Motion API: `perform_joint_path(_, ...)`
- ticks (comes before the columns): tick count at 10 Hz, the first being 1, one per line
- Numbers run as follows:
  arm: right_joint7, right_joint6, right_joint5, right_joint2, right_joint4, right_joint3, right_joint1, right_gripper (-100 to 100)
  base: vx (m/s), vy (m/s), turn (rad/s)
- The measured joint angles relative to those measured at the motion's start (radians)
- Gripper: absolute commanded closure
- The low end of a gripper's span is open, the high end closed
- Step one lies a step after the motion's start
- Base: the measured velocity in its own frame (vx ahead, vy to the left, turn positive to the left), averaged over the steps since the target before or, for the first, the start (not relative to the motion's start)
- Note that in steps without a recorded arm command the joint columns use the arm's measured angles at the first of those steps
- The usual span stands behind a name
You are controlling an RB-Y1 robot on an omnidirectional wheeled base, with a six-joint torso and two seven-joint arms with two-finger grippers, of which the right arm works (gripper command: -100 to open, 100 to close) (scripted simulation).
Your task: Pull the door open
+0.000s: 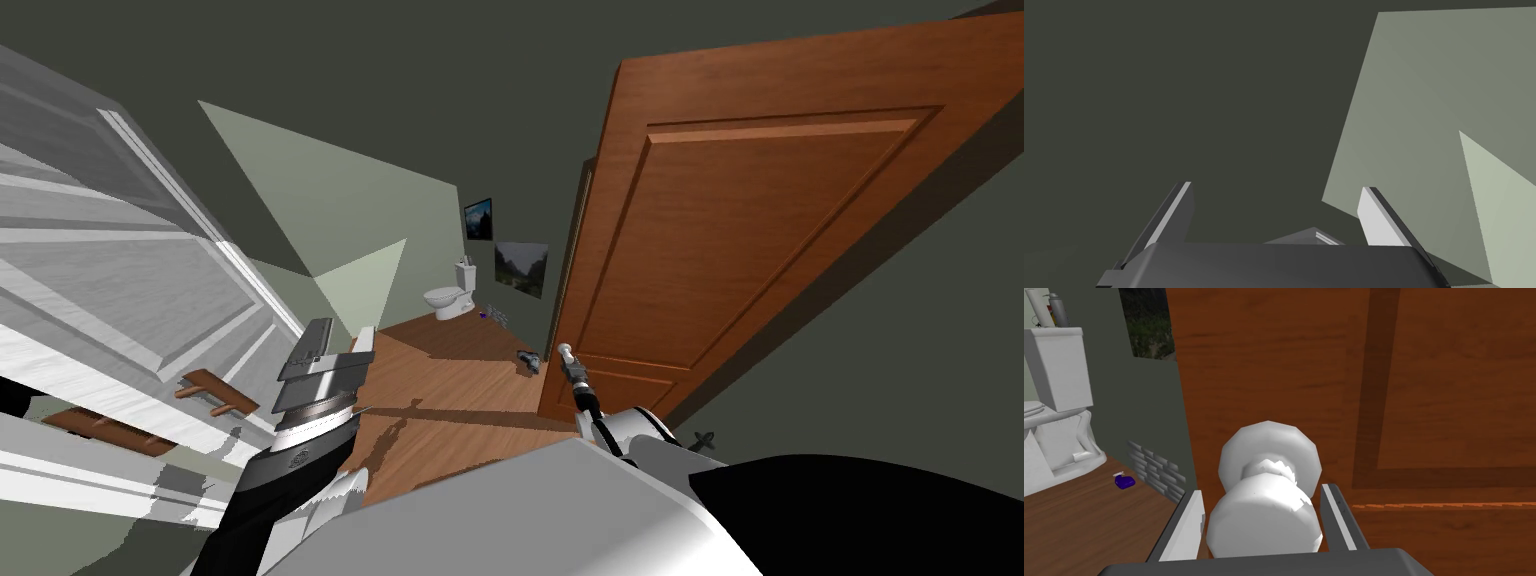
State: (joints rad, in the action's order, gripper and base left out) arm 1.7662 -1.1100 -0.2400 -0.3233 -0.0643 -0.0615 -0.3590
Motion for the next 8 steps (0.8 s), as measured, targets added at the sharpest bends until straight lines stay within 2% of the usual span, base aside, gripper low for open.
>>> perform_joint_path(1,0.01,-0.001,0.008,-0.005,-0.015,0.009,0.007,100,-0.195,-0.032,0.033)
perform_joint_path(2,0.014,-0.003,0.015,-0.002,-0.01,0.016,0.002,100,-0.159,-0.017,0.039)
perform_joint_path(3,0.023,-0.012,0.024,-0.003,0.019,0.026,-0.009,100,-0.07,-0.001,0.016)
perform_joint_path(4,0.026,-0.014,0.026,-0.001,0.024,0.029,-0.009,100,-0.141,-0.009,0.028)
perform_joint_path(6,0.04,-0.019,0.041,-0.005,-0.007,0.045,0.0,100,-0.199,-0.068,0.05)
perform_joint_path(8,0.064,-0.05,0.062,-0.007,0.029,0.067,-0.016,100,-0.186,-0.046,0.04)
